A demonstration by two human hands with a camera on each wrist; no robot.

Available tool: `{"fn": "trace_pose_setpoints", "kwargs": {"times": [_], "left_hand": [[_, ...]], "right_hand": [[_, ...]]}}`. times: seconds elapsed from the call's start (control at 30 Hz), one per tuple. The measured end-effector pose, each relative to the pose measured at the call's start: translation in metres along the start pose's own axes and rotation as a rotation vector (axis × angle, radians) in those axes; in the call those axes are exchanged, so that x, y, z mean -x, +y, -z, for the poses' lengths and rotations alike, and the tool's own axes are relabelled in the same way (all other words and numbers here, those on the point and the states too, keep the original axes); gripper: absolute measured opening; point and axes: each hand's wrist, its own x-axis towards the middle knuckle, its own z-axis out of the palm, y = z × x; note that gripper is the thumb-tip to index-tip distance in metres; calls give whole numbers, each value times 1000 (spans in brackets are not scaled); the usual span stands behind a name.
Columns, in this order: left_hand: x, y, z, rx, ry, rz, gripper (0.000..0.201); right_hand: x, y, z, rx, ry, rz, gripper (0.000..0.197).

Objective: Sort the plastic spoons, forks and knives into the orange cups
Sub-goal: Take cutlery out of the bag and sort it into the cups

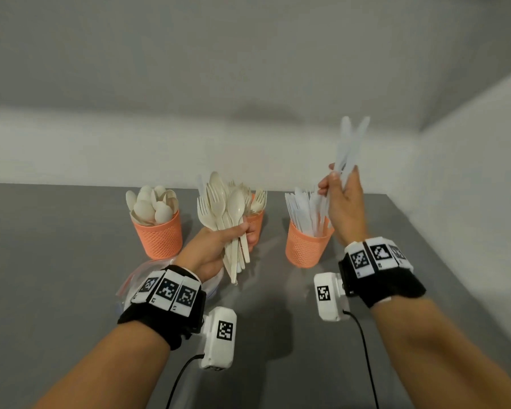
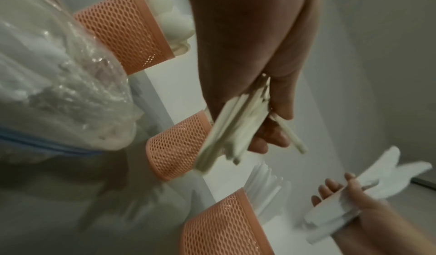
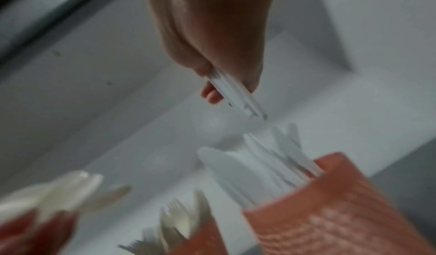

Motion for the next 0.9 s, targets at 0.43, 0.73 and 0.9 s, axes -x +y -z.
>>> {"fn": "trace_pose_setpoints", "kwargs": {"times": [0.43, 0.73, 0.9], "left_hand": [[5, -1, 7, 12, -78, 68, 4], [11, 0, 11, -53, -173, 2, 10], [18, 6, 25, 3, -306, 149, 14]], "right_hand": [[6, 59, -11, 111, 4, -88, 36], [32, -21, -56, -56, -526, -123, 25], [64, -32, -84, -337, -1005, -559, 47]]}}
